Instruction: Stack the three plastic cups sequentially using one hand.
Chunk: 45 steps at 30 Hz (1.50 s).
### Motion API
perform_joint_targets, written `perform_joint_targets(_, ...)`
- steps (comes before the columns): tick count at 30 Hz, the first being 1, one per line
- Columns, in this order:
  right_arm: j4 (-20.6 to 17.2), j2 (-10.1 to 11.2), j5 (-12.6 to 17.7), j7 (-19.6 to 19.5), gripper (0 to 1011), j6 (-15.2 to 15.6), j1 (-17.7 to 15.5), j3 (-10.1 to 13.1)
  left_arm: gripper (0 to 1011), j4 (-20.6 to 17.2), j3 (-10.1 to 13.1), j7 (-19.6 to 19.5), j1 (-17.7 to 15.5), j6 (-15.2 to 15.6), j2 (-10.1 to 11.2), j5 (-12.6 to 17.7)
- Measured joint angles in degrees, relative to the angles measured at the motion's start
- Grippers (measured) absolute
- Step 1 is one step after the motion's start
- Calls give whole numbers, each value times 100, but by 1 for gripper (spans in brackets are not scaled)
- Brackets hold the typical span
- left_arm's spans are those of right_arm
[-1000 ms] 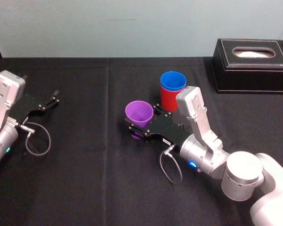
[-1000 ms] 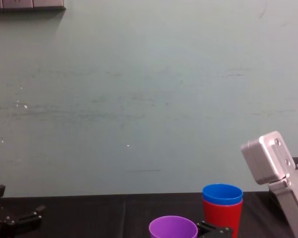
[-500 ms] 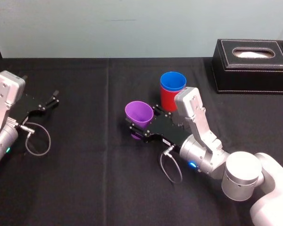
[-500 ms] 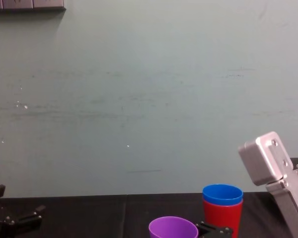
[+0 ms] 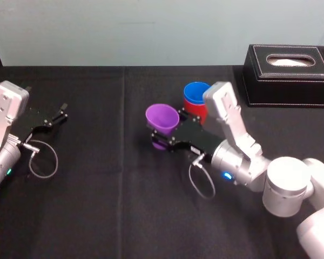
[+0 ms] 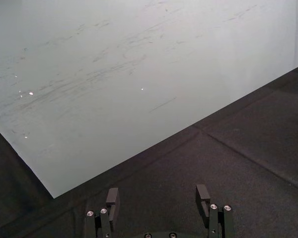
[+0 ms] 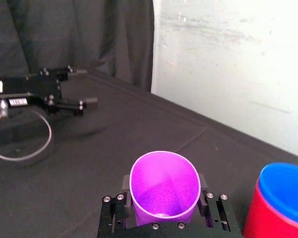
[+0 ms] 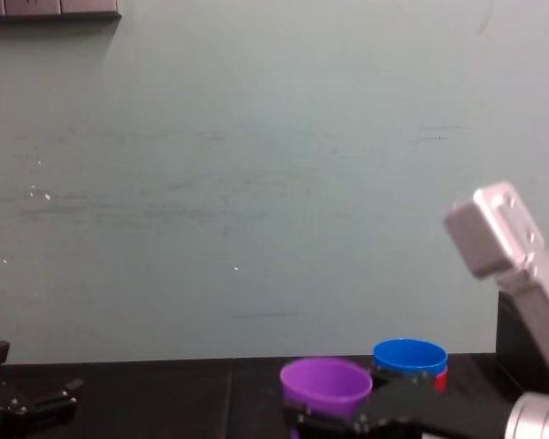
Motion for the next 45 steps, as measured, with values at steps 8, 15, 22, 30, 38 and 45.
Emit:
perform_joint_targets(8,-542,210,239,126,731,478,159,121,1005,0,0,0,0,0,0,0)
perform_joint_targets(15,-848,369,381,105,732,832,385,214,1005,0,0,0,0,0,0,0)
perform_joint_targets(22,-871,461,509,-11,731,1009,621,337,1005,0,0,0,0,0,0,0)
perform_joint_targets(30,-690,520,643,-135,731,1064,785,504,1005,0,0,0,0,0,0,0)
perform_joint_targets(38,-402,545,657,-219,732,1068,902,540,1005,0,0,0,0,0,0,0)
perform_joint_targets(45,-200,505,656,-251,731,1045,961,532,1005,0,0,0,0,0,0,0)
